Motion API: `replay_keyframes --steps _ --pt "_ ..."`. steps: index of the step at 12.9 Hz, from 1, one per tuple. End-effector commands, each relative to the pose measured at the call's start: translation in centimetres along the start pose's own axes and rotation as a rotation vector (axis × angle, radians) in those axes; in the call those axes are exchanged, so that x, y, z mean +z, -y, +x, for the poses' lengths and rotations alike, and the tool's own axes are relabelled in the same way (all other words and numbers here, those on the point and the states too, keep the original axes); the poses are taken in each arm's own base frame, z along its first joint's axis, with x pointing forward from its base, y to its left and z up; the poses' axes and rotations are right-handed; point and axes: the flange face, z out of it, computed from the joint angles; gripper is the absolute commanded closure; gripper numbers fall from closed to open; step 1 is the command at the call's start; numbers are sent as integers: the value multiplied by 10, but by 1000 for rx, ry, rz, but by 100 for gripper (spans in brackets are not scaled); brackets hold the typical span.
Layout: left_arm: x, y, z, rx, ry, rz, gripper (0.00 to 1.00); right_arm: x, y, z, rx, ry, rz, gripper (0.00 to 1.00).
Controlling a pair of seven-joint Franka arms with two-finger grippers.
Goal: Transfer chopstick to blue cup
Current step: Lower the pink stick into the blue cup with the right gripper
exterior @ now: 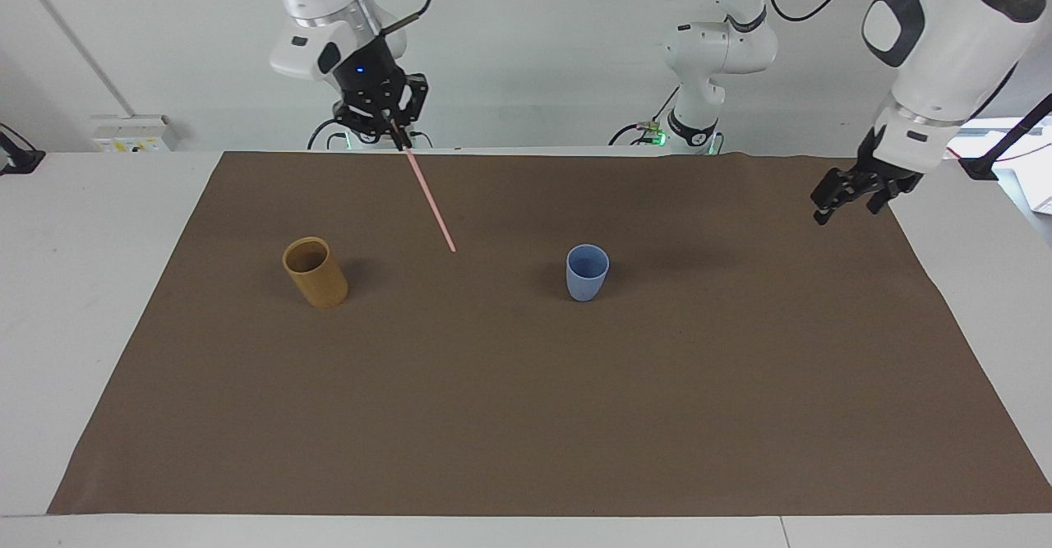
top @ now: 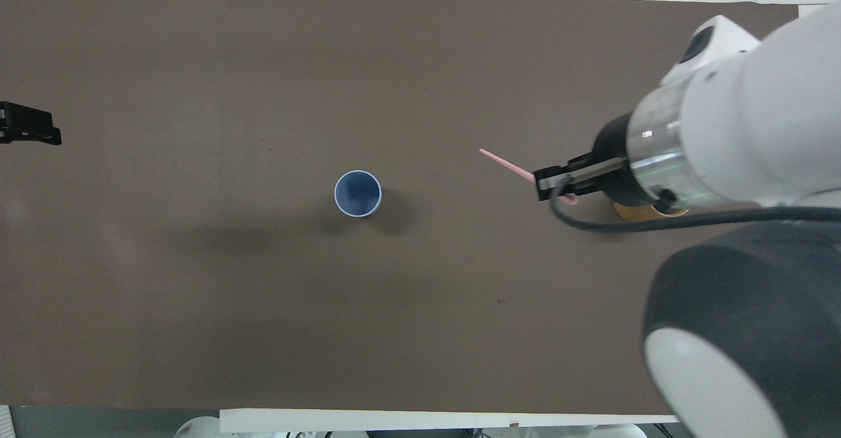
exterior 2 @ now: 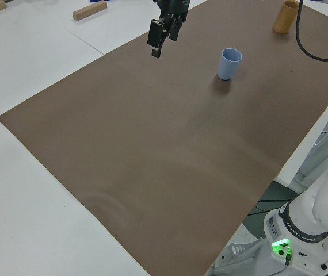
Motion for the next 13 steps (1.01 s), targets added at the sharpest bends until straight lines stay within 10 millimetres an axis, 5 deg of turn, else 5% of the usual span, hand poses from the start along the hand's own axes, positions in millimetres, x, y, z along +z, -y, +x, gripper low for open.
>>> replay_keyframes --steps 1,3,7,10,13 --pt "-2 -11 -1 20 10 5 0 31 80 13 52 -46 48 100" --pt "-2 -14 -1 24 10 5 0 76 122 23 108 -82 81 100" --pt "-2 -12 -1 21 10 5 0 130 130 19 102 -53 65 100" --pt "-3 -13 -1 23 8 4 0 134 134 8 90 15 37 100" --pt "-2 -12 -1 21 10 5 0 113 137 6 84 38 28 100"
